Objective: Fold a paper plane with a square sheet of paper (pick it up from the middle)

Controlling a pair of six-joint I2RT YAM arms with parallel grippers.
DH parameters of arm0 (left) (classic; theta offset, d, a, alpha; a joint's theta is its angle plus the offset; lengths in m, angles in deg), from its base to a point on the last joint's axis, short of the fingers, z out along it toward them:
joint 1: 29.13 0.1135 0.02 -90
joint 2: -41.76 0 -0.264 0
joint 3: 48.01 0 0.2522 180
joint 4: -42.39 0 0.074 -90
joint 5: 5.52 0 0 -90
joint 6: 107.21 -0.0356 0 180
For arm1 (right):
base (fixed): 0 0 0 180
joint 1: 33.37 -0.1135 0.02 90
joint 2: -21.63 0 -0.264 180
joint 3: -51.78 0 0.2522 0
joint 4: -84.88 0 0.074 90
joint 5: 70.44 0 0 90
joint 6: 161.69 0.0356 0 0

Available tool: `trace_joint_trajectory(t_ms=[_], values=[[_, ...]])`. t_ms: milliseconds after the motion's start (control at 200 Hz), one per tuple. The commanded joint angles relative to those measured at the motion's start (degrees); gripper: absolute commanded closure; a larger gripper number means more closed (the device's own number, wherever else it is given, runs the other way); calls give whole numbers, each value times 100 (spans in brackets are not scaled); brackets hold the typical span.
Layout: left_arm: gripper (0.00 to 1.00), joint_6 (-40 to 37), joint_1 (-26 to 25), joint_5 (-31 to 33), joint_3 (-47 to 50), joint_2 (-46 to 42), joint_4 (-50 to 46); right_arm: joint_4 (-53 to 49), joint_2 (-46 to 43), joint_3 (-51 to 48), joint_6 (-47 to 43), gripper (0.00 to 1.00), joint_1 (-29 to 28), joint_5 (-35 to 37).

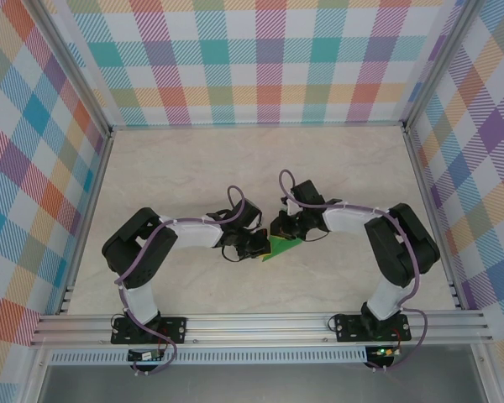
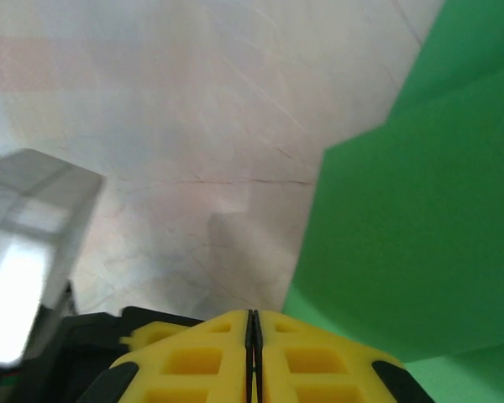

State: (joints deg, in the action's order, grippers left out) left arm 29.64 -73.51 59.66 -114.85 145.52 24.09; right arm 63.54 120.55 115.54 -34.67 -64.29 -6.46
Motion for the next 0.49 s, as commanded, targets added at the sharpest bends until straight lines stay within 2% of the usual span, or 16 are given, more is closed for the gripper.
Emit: trace_joint_trajectory(t_ms=[0, 165, 490], values=[[100, -40, -2, 269, 236, 44, -610, 79, 218, -145, -117, 90, 9, -55], [100, 51, -3, 300, 312, 65, -708, 97, 330, -250, -381, 91, 112, 122], [100, 73, 0, 259, 672, -19, -869, 414, 658, -66, -352, 91, 1566, 70]])
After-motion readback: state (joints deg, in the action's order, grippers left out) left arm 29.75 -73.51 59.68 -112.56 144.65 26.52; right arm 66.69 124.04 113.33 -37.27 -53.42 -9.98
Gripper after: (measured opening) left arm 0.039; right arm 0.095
